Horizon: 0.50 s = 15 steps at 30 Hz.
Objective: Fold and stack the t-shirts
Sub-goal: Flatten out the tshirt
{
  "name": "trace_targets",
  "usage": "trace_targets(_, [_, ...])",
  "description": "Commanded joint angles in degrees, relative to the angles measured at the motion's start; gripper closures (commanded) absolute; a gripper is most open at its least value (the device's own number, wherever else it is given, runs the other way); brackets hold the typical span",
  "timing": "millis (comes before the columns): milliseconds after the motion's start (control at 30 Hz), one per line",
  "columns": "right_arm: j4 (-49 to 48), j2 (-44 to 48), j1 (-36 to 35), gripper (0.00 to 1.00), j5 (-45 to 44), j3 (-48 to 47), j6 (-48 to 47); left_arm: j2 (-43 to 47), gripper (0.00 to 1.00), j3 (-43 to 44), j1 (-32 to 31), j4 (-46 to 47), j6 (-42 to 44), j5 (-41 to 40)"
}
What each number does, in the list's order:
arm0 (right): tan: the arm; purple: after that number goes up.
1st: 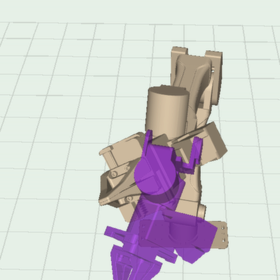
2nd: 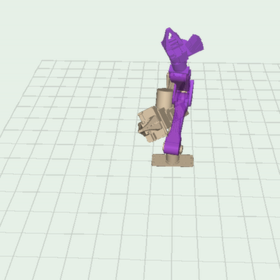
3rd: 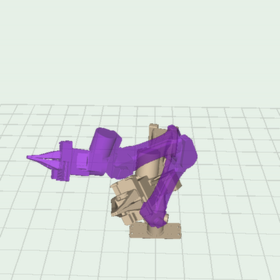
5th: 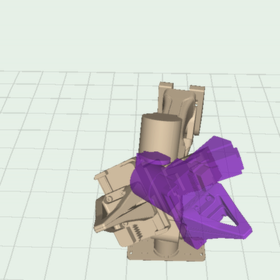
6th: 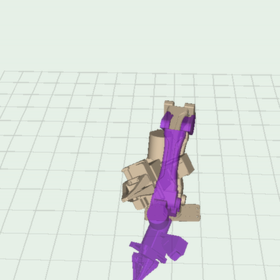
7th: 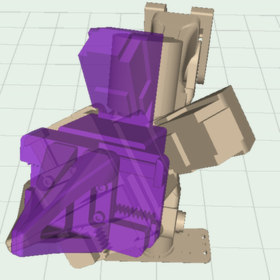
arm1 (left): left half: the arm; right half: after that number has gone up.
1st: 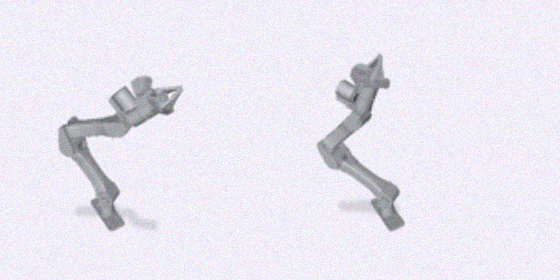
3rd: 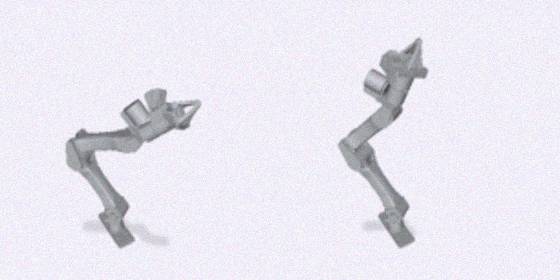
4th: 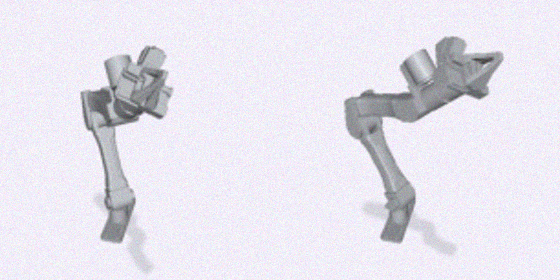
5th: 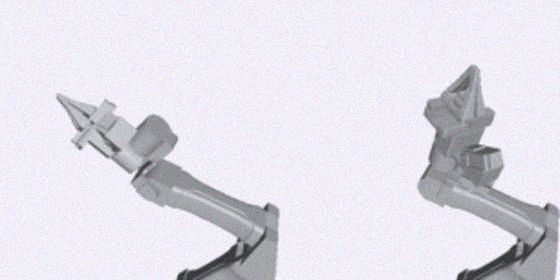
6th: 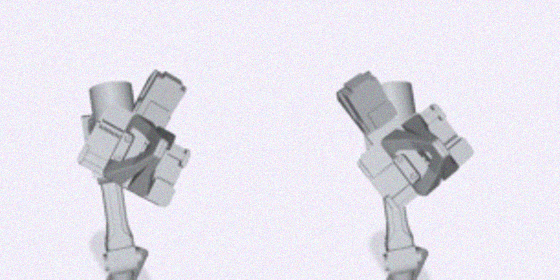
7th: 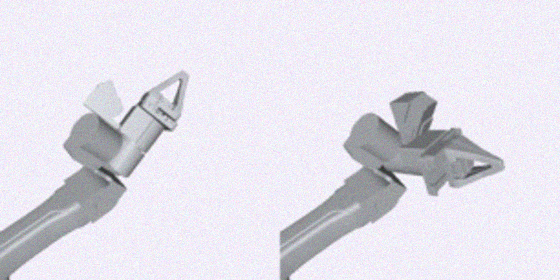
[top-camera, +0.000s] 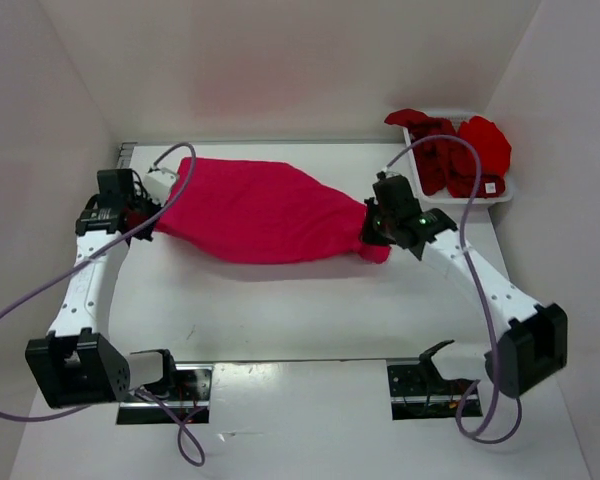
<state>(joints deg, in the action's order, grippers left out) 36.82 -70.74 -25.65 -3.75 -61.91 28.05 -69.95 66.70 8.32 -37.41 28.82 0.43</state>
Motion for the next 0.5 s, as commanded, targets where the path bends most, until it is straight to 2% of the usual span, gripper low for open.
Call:
trace_targets(0, [-7.37,-8.03,0.24,1.0,-0.29,-9.25,-1.5,-2.79,1.0,-0.62,-1.2,5.56,-3.32,1.95])
trace_targets(67, [-7.37,-15.53,0.25,1.0,-1.16,-23.9,-5.28,-6.67,1.0,5.69,-1.2,7.08,-6.04,1.95])
trace_targets(100, [-4.94,-22.88,0.77,1.0,-3.52,-30.14,-6.07,-10.69,1.0,15.56,-1.2,7.96,-7.36,0.82])
trace_targets(133, [-3.52,-25.91,0.78,1.0,-5.2,-43.95,-7.3,-12.12,1.0,20.96,-1.2,8.66,-9.72,-0.59])
trace_targets(200, [-0.36,-31.88,0.78,1.0,-10.89,-57.21,-8.01,-13.97,1.0,30.64,0.12,12.61,-10.45,-1.13])
trace_targets(233, [-0.34,-32.87,0.78,1.0,-12.84,-68.32,-8.8,-14.5,1.0,37.99,0.12,14.28,-9.49,-2.96])
trace_targets(300, [1.41,-34.46,0.78,1.0,-16.97,-77.79,-10.29,-14.51,1.0,43.14,0.12,17.79,-8.96,-2.98])
trace_targets(333, [4.11,-36.73,0.78,1.0,-19.86,-87.67,-11.26,-14.51,1.0,45.17,0.12,17.81,-8.08,-2.98])
trace_targets(400, [6.77,-37.98,0.78,1.0,-21.99,-95.3,-13.98,-13.99,1.0,47.47,0.12,17.73,-6.76,-2.36])
trace_targets(467, [5.28,-34.21,0.07,1.0,-22.62,-92.08,-15.04,-11.71,1.0,45.99,0.12,17.2,-6.24,-0.87])
